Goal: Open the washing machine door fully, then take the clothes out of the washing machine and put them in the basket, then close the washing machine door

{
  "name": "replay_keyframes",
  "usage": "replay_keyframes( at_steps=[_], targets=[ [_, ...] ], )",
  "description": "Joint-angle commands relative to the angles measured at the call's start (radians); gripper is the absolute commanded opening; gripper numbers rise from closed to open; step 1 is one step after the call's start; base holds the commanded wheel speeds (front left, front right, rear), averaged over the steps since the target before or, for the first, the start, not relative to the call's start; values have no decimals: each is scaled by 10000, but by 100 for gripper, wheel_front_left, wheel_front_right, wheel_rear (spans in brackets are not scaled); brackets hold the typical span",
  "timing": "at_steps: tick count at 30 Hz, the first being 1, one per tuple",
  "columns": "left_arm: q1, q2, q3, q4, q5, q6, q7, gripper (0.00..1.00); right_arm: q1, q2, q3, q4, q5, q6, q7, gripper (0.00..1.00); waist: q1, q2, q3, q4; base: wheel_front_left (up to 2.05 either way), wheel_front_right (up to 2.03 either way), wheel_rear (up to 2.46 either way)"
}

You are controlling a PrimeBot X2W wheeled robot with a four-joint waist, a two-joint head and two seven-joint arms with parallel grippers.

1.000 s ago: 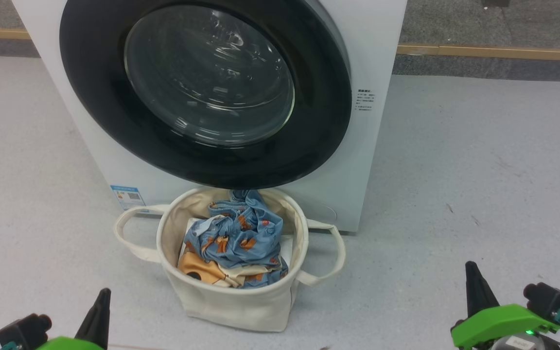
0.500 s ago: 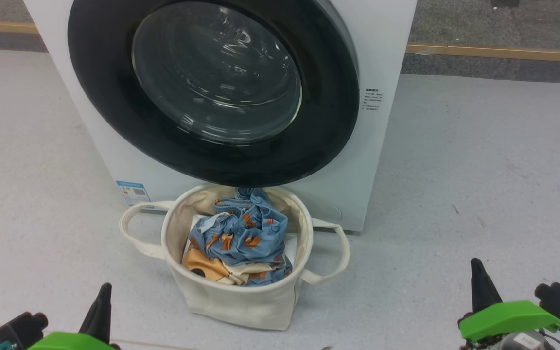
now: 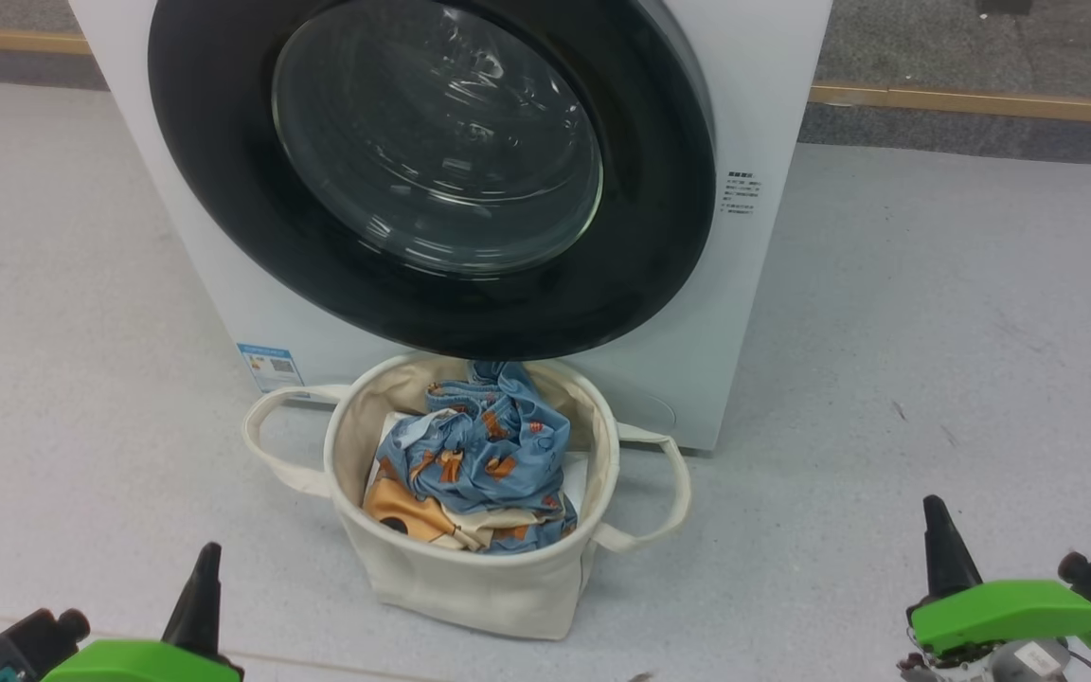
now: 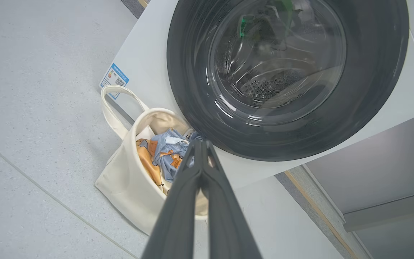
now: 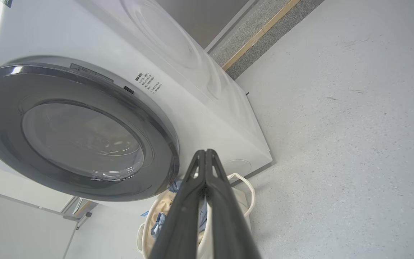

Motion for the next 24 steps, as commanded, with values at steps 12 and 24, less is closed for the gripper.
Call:
replay_keyframes(
  at_steps=[12, 24],
  targets=[
    [-242, -263, 681, -636, -1107, -53, 381, 0, -201, -64, -24, -669, 1576, 30, 410, 0, 0, 0, 54, 167, 0, 0, 0],
    [-184, -569, 997, -859, -1947, -65, 680, 0, -145, -68, -82, -908, 2782, 35, 733, 0, 0, 0, 98, 307, 0, 0, 0]
  ],
)
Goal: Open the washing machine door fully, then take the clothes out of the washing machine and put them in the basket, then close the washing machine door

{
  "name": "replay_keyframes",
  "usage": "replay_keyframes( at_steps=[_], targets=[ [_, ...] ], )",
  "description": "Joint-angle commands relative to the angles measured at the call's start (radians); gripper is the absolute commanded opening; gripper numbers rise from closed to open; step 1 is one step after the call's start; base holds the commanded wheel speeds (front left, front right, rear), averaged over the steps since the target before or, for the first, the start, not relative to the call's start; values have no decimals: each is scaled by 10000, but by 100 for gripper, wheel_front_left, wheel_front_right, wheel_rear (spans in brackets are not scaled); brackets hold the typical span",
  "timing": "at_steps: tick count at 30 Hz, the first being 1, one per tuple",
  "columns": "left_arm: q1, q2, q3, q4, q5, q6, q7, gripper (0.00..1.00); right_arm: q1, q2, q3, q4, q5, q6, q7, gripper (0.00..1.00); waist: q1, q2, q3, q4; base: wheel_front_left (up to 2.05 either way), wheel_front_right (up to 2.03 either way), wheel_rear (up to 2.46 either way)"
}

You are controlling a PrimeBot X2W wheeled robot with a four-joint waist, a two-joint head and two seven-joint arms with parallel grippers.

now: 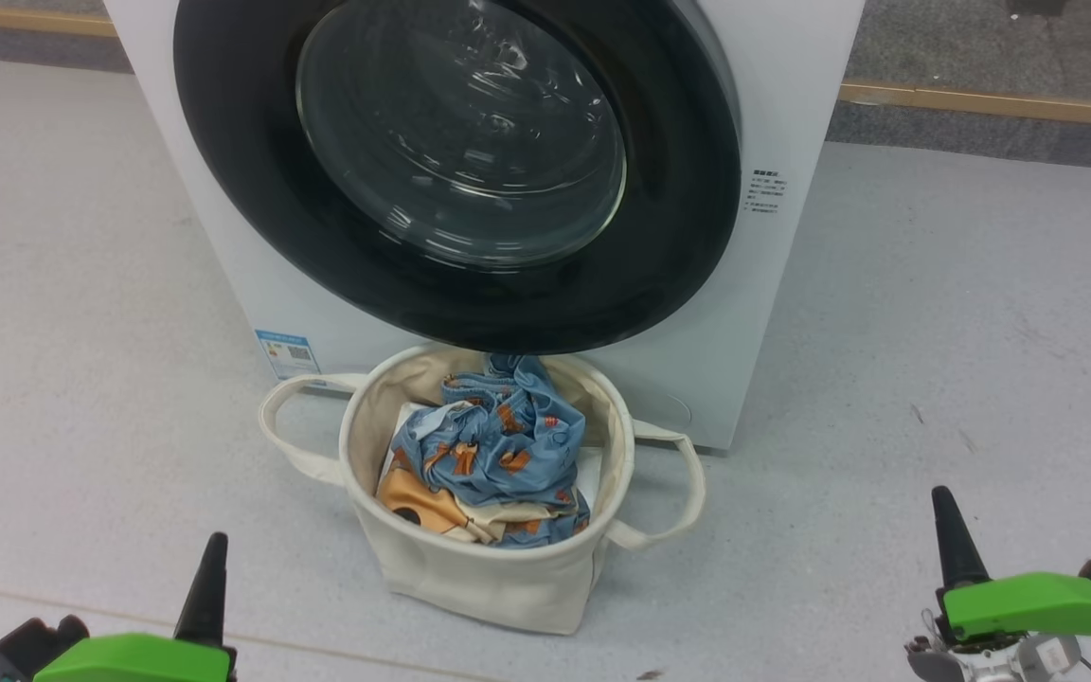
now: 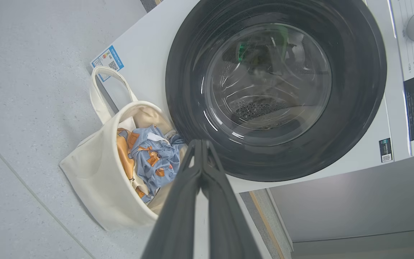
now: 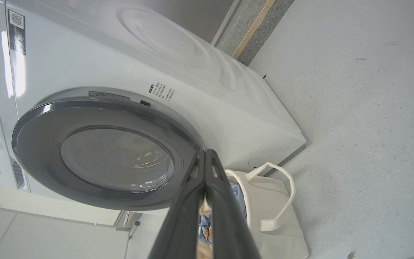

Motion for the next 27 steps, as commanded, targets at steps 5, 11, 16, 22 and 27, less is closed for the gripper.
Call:
replay_keyframes(
  at_steps=[5, 11, 16, 22, 27],
  targets=[
    [-255, -79, 475, -484, -501, -58, 196, 0, -161, -70, 80, -534, 725, 37, 188, 0, 0, -1, 22, 69, 0, 0, 0],
    [-223, -245, 645, -605, -957, -65, 357, 0, -130, -72, 49, -664, 1379, 39, 364, 0, 0, -1, 46, 145, 0, 0, 0],
    [-197, -384, 788, -706, -1340, -70, 492, 0, -105, -74, 22, -772, 1927, 41, 511, 0, 0, -1, 67, 208, 0, 0, 0],
    [-166, -551, 960, -827, -1799, -76, 654, 0, -74, -76, -9, -903, 2585, 44, 688, 0, 0, -1, 91, 285, 0, 0, 0],
    [-134, -717, 1132, -949, -2257, -82, 817, 0, -44, -78, -40, -1033, 3244, 46, 864, 0, 0, -1, 115, 361, 0, 0, 0]
  ],
)
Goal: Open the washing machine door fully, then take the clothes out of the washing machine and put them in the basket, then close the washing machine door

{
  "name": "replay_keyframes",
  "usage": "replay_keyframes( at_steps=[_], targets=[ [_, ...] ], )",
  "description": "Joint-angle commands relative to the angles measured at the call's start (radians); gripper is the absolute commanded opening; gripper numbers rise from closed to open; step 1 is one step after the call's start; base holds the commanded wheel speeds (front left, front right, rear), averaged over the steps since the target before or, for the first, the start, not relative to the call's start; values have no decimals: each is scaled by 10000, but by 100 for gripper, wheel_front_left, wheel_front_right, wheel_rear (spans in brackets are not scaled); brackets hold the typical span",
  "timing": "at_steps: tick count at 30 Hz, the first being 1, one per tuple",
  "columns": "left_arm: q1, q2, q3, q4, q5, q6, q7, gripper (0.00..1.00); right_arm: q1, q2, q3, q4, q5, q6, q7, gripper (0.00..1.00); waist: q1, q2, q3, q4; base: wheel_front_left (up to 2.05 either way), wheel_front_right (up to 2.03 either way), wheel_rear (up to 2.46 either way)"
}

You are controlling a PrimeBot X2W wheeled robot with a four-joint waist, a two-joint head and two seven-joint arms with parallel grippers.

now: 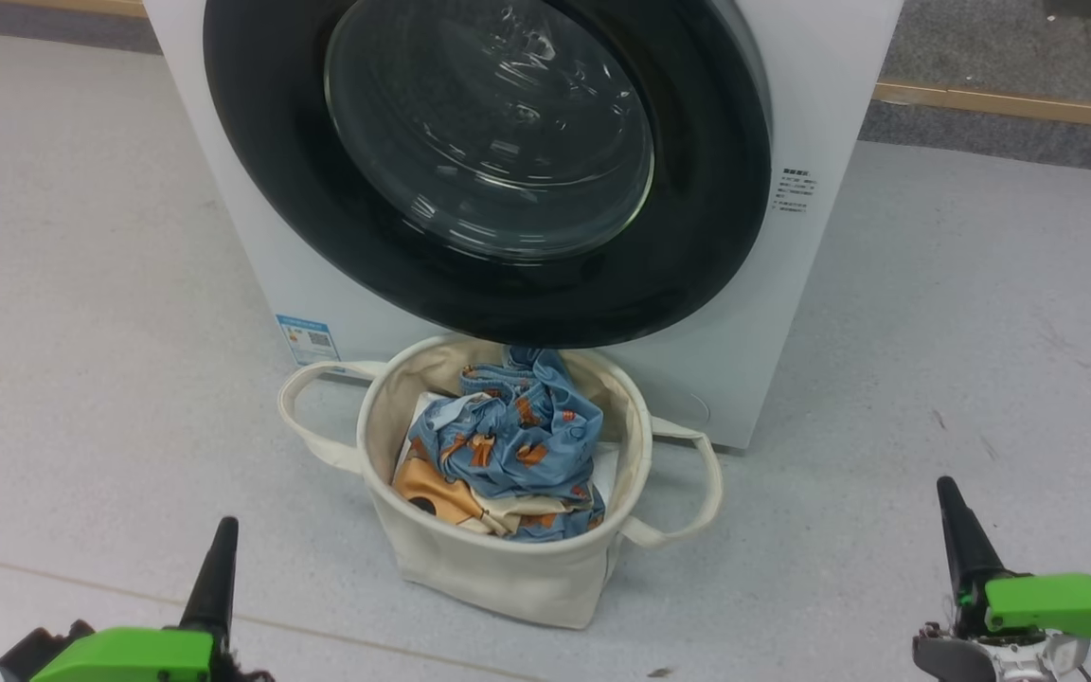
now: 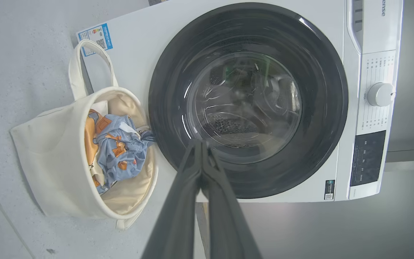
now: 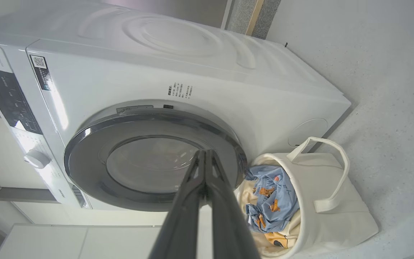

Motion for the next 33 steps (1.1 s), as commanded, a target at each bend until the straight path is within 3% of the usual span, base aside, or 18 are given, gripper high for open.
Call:
replay_keyframes(
  at_steps=[1, 19, 33],
  targets=[
    [-182, 8, 432, -432, -232, -80, 94, 0, -198, -79, 123, -445, 320, 47, 142, 0, 0, -1, 7, 20, 0, 0, 0],
    [-93, -464, 917, -775, -1530, -97, 553, 0, -112, -85, 34, -814, 2181, 54, 641, 0, 0, -1, 75, 236, 0, 0, 0],
    [-91, -477, 929, -785, -1567, -98, 564, 0, -109, -85, 32, -825, 2232, 54, 655, 0, 0, -1, 77, 242, 0, 0, 0]
  ],
)
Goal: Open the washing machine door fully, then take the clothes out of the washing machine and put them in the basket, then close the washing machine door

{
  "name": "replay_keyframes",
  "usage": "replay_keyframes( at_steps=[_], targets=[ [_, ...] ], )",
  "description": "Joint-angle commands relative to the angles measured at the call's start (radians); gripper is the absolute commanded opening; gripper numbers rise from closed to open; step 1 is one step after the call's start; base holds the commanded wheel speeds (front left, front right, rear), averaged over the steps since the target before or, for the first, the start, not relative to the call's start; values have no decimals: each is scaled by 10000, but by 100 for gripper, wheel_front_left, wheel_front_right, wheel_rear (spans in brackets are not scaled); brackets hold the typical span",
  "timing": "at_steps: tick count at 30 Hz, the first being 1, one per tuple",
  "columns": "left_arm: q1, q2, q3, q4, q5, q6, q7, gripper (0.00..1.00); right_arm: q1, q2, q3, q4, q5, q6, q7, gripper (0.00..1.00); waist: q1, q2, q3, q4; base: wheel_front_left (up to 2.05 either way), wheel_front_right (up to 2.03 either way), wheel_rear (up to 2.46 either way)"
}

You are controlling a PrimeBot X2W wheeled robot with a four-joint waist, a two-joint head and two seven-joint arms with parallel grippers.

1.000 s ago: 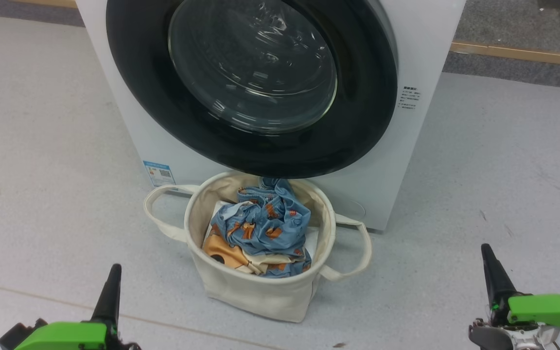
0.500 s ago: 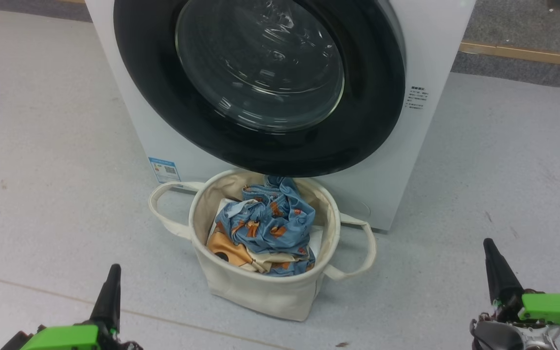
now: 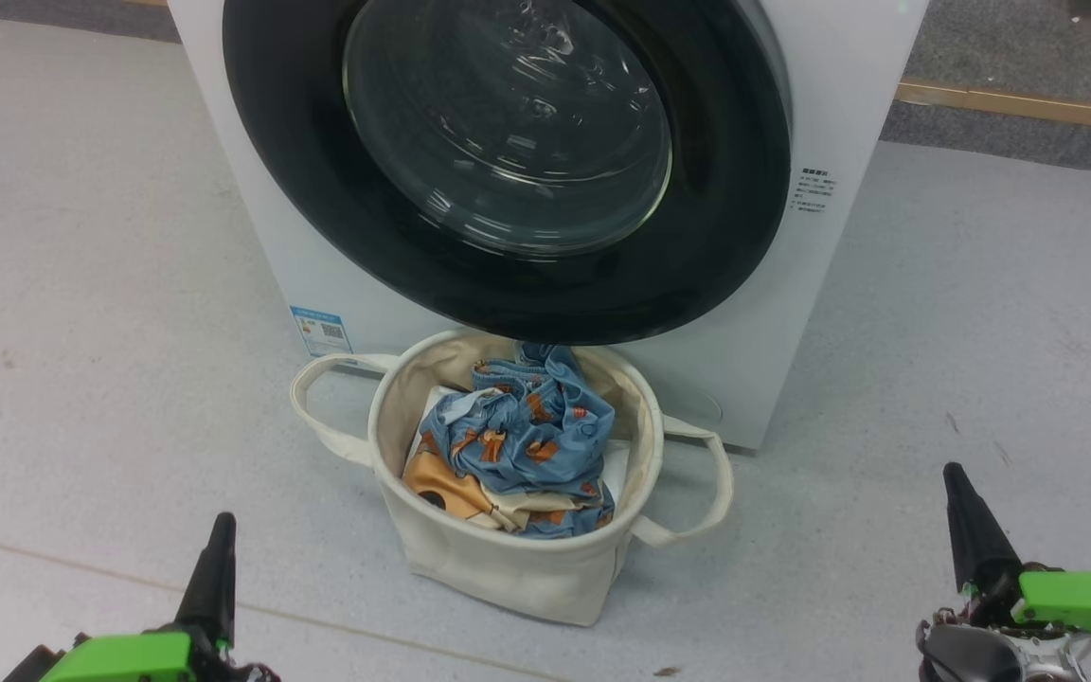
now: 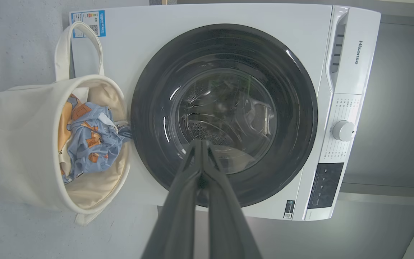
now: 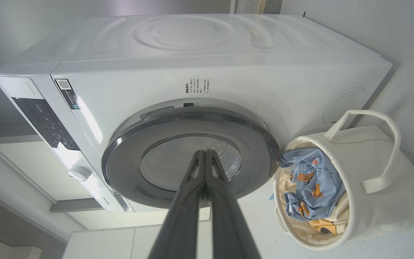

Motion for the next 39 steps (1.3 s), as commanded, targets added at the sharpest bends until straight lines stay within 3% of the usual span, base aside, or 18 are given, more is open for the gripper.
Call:
replay_keyframes(
  at_steps=[1, 39],
  targets=[
    [-245, 49, 346, -383, -33, -73, 85, 0, -145, -83, 191, -405, 56, 54, 84, 0, 0, -1, 0, -1, 0, 0, 0],
    [-244, 49, 344, -384, -35, -73, 83, 0, -145, -83, 191, -405, 56, 54, 84, 0, 0, -1, 0, -1, 0, 0, 0]
  ],
)
